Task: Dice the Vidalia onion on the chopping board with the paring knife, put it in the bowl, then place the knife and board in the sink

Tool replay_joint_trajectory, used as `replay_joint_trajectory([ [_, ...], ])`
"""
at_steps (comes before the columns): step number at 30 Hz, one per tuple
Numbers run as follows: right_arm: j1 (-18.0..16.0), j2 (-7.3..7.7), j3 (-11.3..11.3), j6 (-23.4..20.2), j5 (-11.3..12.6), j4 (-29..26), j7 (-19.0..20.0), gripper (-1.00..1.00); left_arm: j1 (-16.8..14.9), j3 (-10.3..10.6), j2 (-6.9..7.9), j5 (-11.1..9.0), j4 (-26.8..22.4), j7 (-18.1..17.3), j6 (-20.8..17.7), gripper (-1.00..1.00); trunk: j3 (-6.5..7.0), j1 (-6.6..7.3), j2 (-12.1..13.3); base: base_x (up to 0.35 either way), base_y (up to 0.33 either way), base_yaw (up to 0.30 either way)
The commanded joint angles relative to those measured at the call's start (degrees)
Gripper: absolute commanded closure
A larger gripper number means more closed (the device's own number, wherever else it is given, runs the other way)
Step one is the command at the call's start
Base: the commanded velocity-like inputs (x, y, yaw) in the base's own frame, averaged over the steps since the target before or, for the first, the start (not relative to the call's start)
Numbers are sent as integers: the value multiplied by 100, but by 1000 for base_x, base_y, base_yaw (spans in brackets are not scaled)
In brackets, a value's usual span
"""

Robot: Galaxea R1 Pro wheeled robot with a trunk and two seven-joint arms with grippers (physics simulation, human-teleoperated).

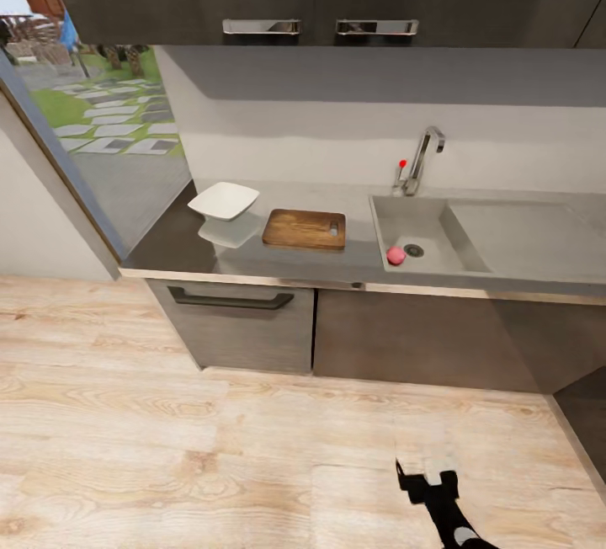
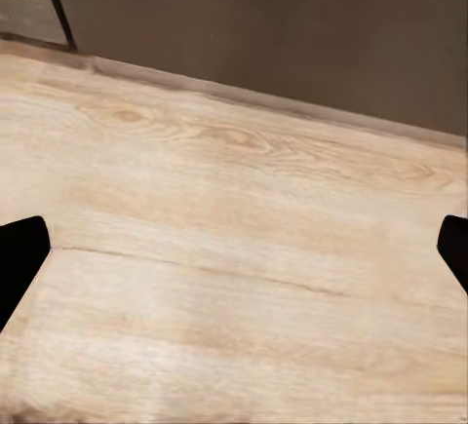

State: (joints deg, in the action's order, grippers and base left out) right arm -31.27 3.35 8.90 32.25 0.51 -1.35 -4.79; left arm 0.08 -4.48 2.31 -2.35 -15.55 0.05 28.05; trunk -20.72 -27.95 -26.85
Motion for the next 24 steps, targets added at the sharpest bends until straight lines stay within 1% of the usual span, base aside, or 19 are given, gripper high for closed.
replay_joint_trajectory([
  [1,90,-7,50,161,1,10,-38,-100,0,2,-3,-24,-12,1,6,-100,-6,-3,-8,0,0,0],
  [2,175,-11,50,299,-3,18,-35,-100,0,1,-4,-25,-20,3,3,-100,-6,-3,-8,0,0,0],
  [3,354,-25,54,565,-10,28,-17,-100,0,1,-8,-26,-49,9,-4,-100,-6,-3,-8,0,0,0],
  [4,453,-38,55,695,-13,32,-2,-100,0,0,-11,-27,-72,11,-7,-100,-6,-3,-8,0,0,0],
  [5,663,-74,53,957,-17,37,36,-100,0,0,-21,-27,-147,15,-13,-100,-6,-3,-8,0,0,0],
  [6,764,-95,53,1087,-19,39,57,-100,0,0,-29,-27,-199,18,-16,-100,-6,-3,-8,0,0,0],
  [7,948,-134,52,1339,-21,42,102,-100,0,0,-53,-28,-325,22,-40,-100,-6,-3,-8,0,0,0],
  [9,1119,-184,53,1569,-22,44,137,-100,0,0,-83,-28,-469,27,-113,-100,-6,-3,-8,0,0,0],
  [10,1280,-247,52,1747,-23,45,159,-100,0,0,-106,-28,-617,31,-253,-100,-6,-3,-8,0,0,0],
  [11,1352,-280,52,1814,-23,45,165,-100,0,0,-115,-28,-694,35,-348,-100,-6,-3,-8,0,0,0],
  [12,1463,-343,51,1918,-24,44,164,-100,0,-1,-128,-28,-851,48,-582,-100,-6,-3,-8,0,0,0],
  [13,1534,-391,46,1978,-24,35,152,-100,0,-1,-137,-30,-1016,69,-839,-100,-6,-3,-8,0,0,0],
  [14,1561,-406,42,1997,-24,30,146,-100,0,-1,-140,-31,-1095,80,-959,-100,-6,-3,-8,0,0,0],
  [15,1599,-425,35,2025,-24,21,136,-100,0,-1,-144,-35,-1230,100,-1159,-100,-6,-3,-8,0,0,0],
  [16,1624,-439,31,2043,-22,11,130,-100,0,-1,-147,-39,-1314,112,-1290,-100,-6,-3,-8,0,0,0],
  [18,1646,-456,28,2061,-21,3,124,-100,0,-1,-149,-42,-1354,122,-1396,-100,-6,-3,-8,0,0,0],
  [20,1661,-475,25,2077,-23,-9,121,-100,0,-1,-146,-40,-1241,127,-1455,-100,-6,-3,-8,0,0,0],
  [24,1667,-472,15,2083,-18,-14,113,-100,0,-5,-130,-41,-1005,128,-1095,-100,-6,-3,-8,0,0,0],
])
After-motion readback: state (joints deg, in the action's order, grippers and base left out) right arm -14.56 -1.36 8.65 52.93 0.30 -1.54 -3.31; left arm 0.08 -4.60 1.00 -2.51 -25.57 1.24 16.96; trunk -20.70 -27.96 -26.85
